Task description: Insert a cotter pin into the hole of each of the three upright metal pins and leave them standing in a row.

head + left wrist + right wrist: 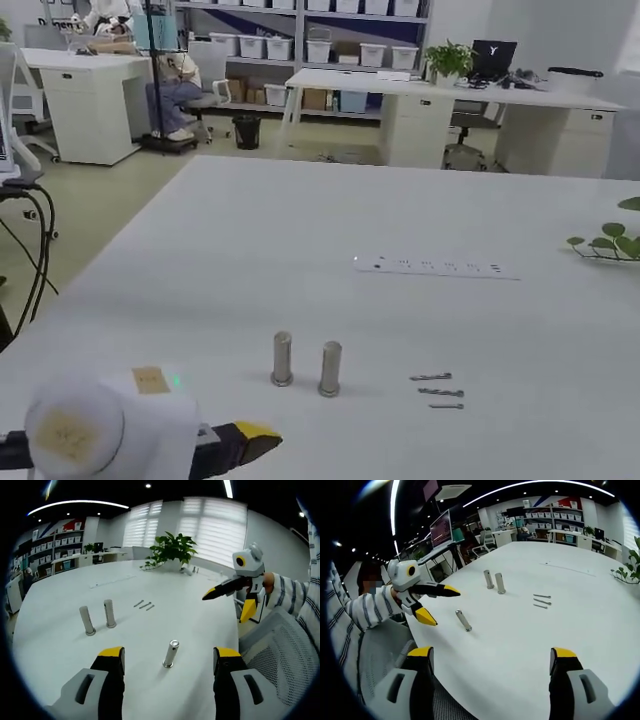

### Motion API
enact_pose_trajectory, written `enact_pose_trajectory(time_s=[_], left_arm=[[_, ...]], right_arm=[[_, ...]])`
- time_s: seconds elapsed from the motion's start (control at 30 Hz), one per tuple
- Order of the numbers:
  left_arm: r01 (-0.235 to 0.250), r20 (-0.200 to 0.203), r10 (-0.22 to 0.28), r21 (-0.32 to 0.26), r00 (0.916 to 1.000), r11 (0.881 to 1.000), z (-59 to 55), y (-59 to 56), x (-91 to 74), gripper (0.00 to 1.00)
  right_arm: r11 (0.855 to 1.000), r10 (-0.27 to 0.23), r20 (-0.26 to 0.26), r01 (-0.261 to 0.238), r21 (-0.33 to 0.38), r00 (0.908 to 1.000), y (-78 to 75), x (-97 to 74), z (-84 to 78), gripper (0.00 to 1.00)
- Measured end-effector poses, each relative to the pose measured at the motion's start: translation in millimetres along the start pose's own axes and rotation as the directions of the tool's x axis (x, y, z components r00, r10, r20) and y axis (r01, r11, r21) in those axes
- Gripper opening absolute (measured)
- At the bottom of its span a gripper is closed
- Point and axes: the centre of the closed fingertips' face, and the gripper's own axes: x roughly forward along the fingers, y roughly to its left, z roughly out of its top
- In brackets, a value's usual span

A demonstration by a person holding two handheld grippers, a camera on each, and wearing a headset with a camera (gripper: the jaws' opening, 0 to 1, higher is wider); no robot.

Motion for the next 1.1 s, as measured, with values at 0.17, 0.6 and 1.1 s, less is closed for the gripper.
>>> enact_pose_trajectory(time_s=[0.17,0.6,1.1], left_arm=[[-0.003,0.016,0.004,-0.012,0.9999,1.0,2.6,-3.3,-7.3,0.76],[-0.013,0.025,0.014,-0.046,0.9996,0.999,-4.9,-9.8,-11.9,0.99],[-0.041,0.008,0.042,-0.082,0.9991,0.996,-13.8,-6.8,-19.6,0.99]], right_arm=[[1.0,-0.003,-0.001,0.003,-0.001,1.0,-3.1,-0.1,0.5,0.94],[1.0,-0.016,-0.01,0.016,-0.013,0.9998,-18.0,-1.7,5.4,0.93],[0.994,-0.042,-0.021,0.04,-0.106,0.9989,-38.9,2.1,35.9,0.87]])
